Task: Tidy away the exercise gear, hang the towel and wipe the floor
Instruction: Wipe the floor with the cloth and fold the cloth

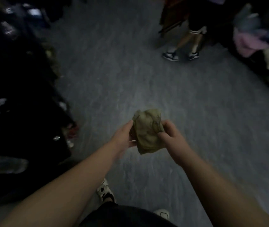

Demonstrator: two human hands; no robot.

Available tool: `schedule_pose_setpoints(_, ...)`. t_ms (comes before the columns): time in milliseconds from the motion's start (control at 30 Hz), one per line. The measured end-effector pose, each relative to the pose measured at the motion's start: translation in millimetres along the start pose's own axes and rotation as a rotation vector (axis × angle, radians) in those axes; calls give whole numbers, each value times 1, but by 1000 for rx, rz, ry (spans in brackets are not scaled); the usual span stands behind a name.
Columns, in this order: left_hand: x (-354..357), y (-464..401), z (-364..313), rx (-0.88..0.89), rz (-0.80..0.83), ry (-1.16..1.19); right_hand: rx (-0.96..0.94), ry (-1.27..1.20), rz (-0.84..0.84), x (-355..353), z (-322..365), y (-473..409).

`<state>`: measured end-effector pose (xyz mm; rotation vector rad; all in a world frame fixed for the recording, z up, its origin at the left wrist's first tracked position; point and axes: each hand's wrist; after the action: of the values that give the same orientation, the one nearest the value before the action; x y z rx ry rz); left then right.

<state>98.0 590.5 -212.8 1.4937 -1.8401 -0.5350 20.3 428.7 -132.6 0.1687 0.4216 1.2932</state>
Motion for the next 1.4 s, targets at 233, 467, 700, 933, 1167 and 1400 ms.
schedule_pose_setpoints(233,238,59,103,-55,428,-106,73,-193,-377,-233,-98,126)
schedule_pose_setpoints(467,418,133,190,-121,678,-307,354,-55,-685,-371,-174,250)
schedule_pose_setpoints(700,538,188,254,-95,907,-589,198,-288,-841,-423,-192,317)
schedule_pose_setpoints(933,627,214,319,-177,1193,-868,327,-402,-1186,-487,-239,347)
schedule_pose_setpoints(1167,742,187,338,-372,1262,-896,332,-630,-1268,-593,-267,329)
schedule_pose_setpoints(1400,866,167,353,252,1609,-1275,31,-1451,-1273,-680,-278,322)
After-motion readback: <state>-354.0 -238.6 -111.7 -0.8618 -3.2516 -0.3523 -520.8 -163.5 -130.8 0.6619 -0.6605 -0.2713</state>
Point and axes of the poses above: each hand's wrist, its own y-axis away from the middle knuckle, its own x-axis out of the palm, z = x × y, and after that the axes turned 6 degrees about -z, right-handed
